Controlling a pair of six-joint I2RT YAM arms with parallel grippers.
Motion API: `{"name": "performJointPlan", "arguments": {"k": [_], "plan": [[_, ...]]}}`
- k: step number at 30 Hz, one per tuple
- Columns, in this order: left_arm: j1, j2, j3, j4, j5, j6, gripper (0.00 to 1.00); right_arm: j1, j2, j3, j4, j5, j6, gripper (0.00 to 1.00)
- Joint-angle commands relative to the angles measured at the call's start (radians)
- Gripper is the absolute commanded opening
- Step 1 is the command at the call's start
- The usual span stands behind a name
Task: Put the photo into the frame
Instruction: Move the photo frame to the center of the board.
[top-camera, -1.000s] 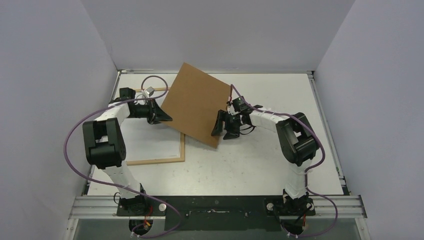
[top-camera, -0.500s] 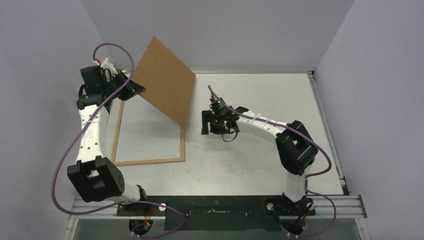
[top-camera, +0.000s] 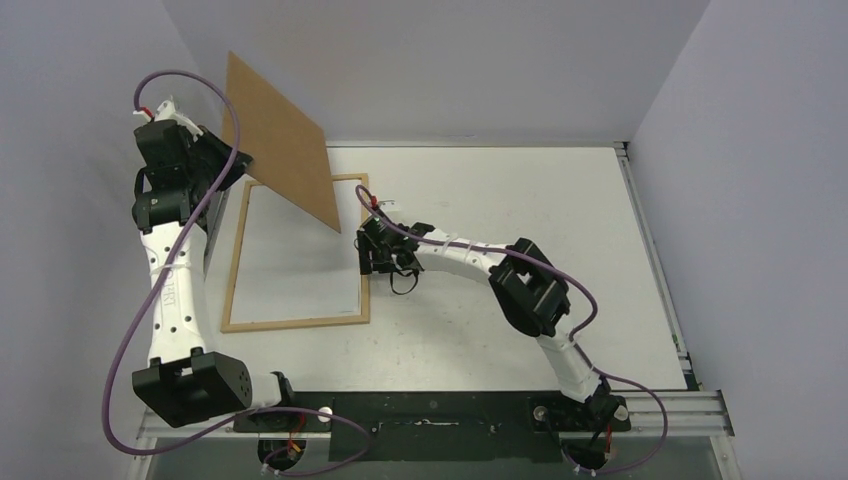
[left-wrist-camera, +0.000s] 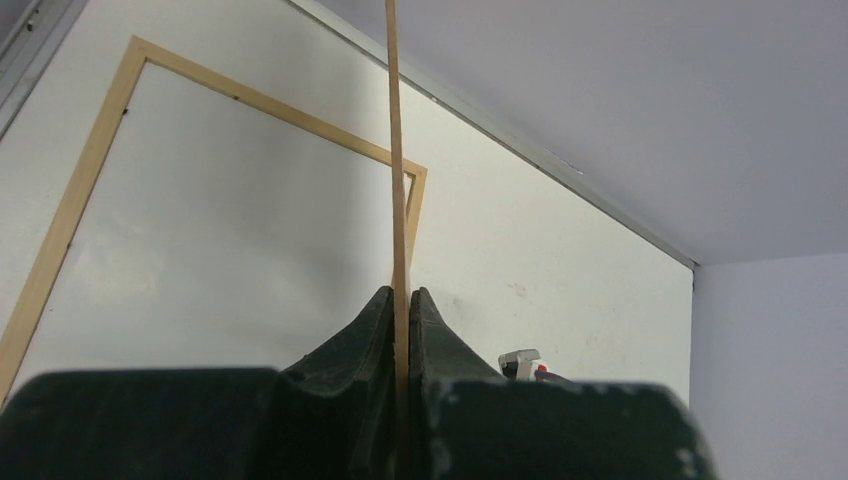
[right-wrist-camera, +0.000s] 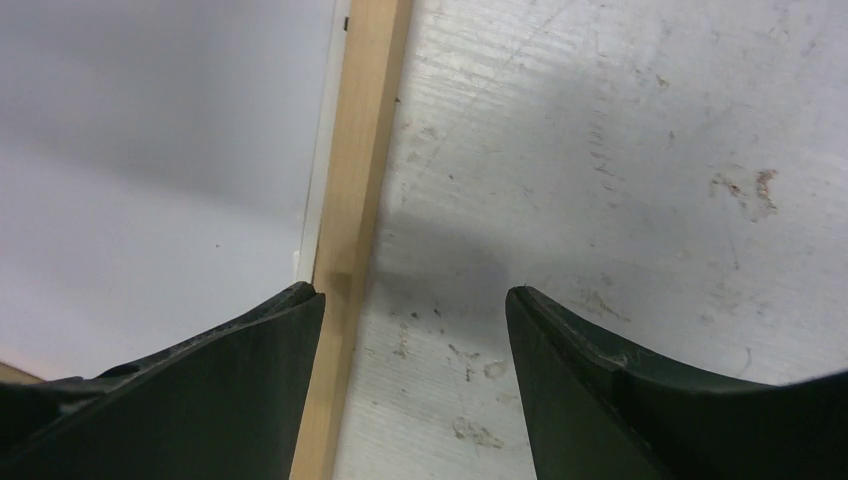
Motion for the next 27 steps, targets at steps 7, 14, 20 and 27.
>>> {"name": "performJointPlan", "arguments": {"k": [7,14,20,27], "plan": [[-0.013,-0.003,0.109,0.034,-0.049,0.014,0.0,0.055,0.119,0.193,-0.073,0.171,0.021,0.61],[-0.034,0.015,0.143,-0.007,-0.119,0.036,0.0,0.065,0.196,0.291,-0.211,0.251,0.013,0.5],[-0.046,0.027,0.154,-0.013,-0.13,0.045,0.0,0.066,0.165,0.268,-0.291,0.342,0.03,0.35],[-0.058,0.038,0.148,0.001,-0.102,0.036,0.0,0.036,0.041,0.124,-0.296,0.388,0.108,0.24]]}}
